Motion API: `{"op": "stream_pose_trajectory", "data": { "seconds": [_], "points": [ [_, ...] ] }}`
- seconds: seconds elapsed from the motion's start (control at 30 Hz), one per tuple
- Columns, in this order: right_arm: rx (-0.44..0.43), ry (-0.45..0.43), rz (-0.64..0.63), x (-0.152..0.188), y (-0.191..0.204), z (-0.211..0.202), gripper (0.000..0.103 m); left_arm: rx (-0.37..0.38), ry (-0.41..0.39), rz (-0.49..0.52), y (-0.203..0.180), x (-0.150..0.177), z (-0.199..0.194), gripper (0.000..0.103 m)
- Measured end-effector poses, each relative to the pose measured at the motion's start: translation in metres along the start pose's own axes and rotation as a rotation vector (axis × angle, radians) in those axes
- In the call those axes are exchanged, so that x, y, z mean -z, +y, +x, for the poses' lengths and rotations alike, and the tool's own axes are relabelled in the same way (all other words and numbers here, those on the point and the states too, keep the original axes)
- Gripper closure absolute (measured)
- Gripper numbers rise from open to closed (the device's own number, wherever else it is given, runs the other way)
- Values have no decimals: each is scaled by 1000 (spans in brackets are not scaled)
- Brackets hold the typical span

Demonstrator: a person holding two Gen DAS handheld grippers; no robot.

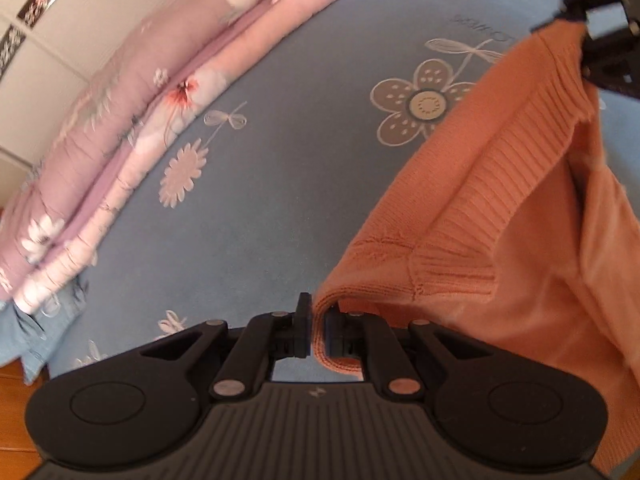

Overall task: Fold clothes
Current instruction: 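Lift the orange sweater high with both grippers, letting it hang open, then lay the sweater flat on the bed and open both grippers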

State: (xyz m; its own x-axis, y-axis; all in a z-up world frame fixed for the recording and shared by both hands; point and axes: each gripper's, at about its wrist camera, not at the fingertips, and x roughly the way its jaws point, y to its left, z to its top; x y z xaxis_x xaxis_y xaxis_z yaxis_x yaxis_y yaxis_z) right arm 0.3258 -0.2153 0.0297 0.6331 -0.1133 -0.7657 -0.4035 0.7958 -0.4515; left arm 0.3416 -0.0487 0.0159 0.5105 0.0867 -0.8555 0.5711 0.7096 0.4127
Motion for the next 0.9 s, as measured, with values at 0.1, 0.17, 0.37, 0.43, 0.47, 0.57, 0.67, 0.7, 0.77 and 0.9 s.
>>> {"op": "stream_pose_trajectory", "data": {
  "seconds": [0.1,0.17,0.37,0.43,0.47,0.57,0.67,0.7,0.77,0.9],
  "points": [
    [0,26,31,-4,9,42,92,-4,21,-37,5,-7,34,98],
    [3,34,58,-8,15,64,92,-3,38,-59,7,-9,55,98],
    [-5,74,92,-8,40,124,92,34,90,-121,8,-10,114,98],
    [-13,87,98,-5,46,138,92,46,108,-140,7,-9,129,98],
    [-18,93,97,-3,48,141,91,54,111,-149,8,-9,134,98],
    [-45,106,86,3,48,148,88,76,121,-180,13,-9,145,91],
    [-74,93,118,3,35,144,68,98,116,-213,23,-7,143,84],
    [-81,89,130,2,29,140,56,94,110,-226,28,-6,140,76],
    [-106,67,151,3,17,125,49,90,82,-259,37,-2,130,64],
    [-177,43,199,14,1,82,37,110,37,-310,50,9,106,59]
  ]
}}
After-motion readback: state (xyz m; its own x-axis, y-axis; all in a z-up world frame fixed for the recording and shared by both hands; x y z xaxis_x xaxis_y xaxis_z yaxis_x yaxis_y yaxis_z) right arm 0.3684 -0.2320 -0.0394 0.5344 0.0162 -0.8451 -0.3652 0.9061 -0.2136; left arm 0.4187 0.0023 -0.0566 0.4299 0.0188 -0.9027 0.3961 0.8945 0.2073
